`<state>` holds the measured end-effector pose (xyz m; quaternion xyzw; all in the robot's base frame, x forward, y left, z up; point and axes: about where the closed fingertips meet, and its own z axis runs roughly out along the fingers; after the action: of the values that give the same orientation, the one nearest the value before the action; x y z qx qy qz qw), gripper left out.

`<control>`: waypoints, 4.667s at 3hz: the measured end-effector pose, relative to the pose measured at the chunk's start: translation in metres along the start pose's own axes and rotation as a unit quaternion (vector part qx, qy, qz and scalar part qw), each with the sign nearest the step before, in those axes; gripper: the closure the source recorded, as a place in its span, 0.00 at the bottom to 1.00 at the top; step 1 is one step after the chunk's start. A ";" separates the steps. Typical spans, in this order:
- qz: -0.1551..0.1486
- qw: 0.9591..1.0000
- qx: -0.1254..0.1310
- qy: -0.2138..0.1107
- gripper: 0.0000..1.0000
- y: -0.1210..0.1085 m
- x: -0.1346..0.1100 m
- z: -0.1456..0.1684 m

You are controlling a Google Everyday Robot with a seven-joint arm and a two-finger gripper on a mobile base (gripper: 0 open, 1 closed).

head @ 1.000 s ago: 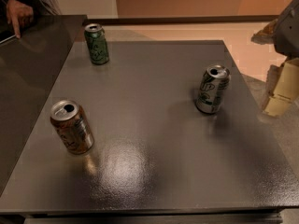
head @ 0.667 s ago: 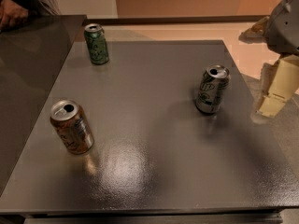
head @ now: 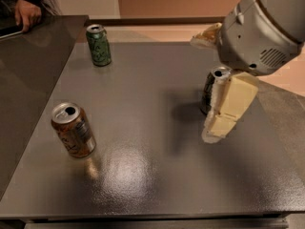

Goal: Pick orange can

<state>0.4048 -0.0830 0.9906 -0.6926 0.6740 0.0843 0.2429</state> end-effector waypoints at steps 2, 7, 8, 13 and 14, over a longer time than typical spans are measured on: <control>-0.049 0.998 -0.007 -0.049 0.00 0.020 -0.072 0.063; -0.033 0.991 -0.094 -0.088 0.00 0.019 -0.139 0.154; -0.035 0.990 -0.101 -0.094 0.00 0.020 -0.149 0.164; -0.069 0.985 -0.122 -0.106 0.41 0.036 -0.173 0.187; -0.068 0.984 -0.126 -0.109 0.64 0.033 -0.174 0.185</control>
Offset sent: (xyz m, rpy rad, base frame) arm -0.0101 0.1353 -0.0568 0.1147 -0.0039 0.1510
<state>0.3979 0.1567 0.9003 -0.7486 0.5786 0.2269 0.2310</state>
